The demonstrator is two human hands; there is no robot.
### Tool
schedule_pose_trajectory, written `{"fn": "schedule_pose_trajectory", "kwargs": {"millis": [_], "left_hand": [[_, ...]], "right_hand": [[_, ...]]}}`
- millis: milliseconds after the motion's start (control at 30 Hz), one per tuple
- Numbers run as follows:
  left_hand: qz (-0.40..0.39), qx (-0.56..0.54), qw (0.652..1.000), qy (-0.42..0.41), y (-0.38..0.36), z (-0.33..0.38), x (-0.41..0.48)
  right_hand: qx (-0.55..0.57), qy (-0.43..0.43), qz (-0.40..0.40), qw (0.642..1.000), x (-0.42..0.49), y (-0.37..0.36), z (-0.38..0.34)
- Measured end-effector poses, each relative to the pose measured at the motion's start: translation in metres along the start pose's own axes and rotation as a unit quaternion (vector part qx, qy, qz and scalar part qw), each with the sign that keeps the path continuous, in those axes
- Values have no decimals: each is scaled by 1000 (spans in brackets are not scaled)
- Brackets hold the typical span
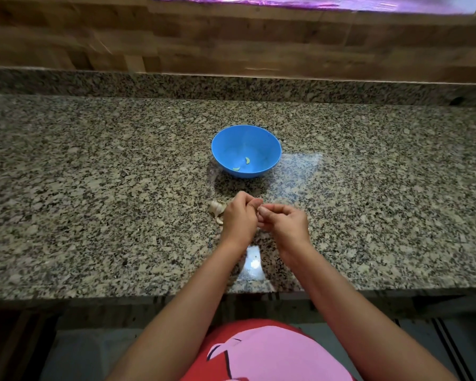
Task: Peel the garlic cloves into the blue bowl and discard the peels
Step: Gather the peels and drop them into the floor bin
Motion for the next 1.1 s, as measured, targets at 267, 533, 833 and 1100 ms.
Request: {"fn": "schedule_pose_trajectory", "kwargs": {"millis": [267, 533, 833, 1100], "left_hand": [[39, -18, 999, -5, -7, -4, 1], [-122, -311, 925, 179, 1, -9, 13], [-110, -167, 979, 47, 9, -18, 6], [-70, -68, 995, 37, 9, -14, 6]], "right_hand": [[-32, 4, -2, 999, 3, 2, -1], [-526, 334, -42, 781, 0, 21, 13], [-264, 97, -16, 959, 7, 27, 5], [-530, 281, -53, 798, 0, 22, 1]]}}
Point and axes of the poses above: each hand's wrist, its own x-axis towards the middle knuckle, its own y-axis out of the back of the hand, z = x × y, the point moved 1 cm from there along x, towards the middle knuckle, and after that the axes turned 12 degrees about -z, right-handed, at the moved point
